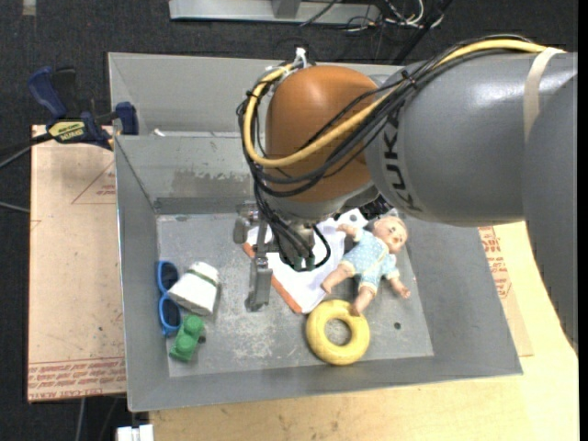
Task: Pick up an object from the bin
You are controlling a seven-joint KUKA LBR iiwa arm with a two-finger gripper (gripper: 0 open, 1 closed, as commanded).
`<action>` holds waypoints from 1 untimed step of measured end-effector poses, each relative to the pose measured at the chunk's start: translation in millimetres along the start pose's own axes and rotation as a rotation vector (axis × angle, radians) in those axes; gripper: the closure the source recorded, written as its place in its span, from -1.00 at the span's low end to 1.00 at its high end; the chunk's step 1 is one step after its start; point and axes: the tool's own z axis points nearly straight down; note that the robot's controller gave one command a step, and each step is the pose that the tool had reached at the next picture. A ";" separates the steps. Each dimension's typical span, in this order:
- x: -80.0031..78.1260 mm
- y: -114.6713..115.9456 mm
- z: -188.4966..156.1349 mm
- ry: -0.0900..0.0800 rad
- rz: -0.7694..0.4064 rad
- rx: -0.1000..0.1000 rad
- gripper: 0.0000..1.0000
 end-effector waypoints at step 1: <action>-1.8 -0.8 -4.4 -0.008 0.003 -0.001 -1.00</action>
Offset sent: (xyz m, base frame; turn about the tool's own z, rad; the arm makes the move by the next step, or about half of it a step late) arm -0.0662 0.0515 -0.0333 -0.1537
